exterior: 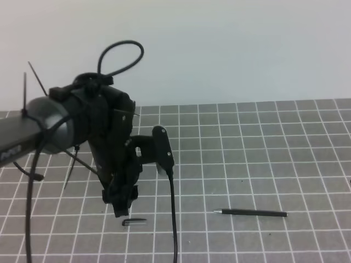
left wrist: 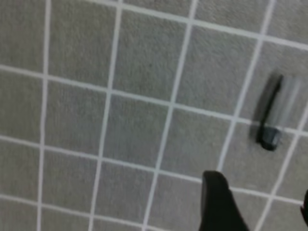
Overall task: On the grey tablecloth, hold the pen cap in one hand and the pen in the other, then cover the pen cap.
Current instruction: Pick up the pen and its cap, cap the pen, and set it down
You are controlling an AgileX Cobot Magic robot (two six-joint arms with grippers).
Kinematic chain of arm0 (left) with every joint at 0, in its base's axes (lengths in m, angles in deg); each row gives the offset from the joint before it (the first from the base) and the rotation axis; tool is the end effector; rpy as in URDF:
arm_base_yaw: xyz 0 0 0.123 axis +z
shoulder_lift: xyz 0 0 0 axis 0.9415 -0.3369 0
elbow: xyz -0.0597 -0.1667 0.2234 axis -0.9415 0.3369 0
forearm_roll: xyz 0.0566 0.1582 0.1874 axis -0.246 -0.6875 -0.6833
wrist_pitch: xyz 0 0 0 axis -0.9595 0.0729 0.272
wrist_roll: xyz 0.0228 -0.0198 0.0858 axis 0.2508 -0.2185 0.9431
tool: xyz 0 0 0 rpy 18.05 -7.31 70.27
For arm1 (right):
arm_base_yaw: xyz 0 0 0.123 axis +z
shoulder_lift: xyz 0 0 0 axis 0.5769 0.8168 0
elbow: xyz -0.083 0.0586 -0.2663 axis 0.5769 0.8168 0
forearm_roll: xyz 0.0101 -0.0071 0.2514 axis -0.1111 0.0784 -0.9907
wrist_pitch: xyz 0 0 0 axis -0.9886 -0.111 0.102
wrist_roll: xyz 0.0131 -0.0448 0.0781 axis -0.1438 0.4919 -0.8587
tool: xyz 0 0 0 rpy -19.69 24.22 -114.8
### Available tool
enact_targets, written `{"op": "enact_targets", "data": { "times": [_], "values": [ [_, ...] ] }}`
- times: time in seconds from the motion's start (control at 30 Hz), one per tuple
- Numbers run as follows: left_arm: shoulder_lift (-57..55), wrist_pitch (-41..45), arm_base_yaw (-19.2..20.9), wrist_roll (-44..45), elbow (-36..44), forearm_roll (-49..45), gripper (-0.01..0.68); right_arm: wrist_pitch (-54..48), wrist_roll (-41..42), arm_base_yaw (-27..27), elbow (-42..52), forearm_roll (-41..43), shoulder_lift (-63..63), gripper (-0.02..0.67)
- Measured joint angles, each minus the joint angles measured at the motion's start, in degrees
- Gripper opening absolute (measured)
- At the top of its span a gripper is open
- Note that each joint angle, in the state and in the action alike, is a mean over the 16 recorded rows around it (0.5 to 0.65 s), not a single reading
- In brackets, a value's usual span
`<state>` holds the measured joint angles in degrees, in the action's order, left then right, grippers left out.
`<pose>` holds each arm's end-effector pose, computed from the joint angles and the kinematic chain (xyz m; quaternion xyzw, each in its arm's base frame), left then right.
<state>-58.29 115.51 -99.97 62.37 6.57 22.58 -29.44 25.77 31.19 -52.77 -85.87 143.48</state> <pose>0.3055 -0.1750 0.2287 0.6347 0.7688 0.0082 0.0779 0.2204 0.0294 0.3158 -0.2586 0.8927 0.1605 0.3324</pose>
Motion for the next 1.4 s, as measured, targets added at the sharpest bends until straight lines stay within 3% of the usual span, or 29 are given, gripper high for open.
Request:
{"op": "enact_targets", "data": {
  "times": [0.57, 1.4],
  "values": [
    [-6.52, -1.94, -0.01, 1.89, 0.54, 0.72, 0.314, 6.19, 1.46, 0.0, 3.71, -0.65, 0.0, -0.003],
    [-8.44, -3.04, 0.0, 5.52, 0.69, 3.34, 0.289, 7.31, 1.84, 0.0, 3.71, -2.58, 0.0, -0.003]
  ]
}}
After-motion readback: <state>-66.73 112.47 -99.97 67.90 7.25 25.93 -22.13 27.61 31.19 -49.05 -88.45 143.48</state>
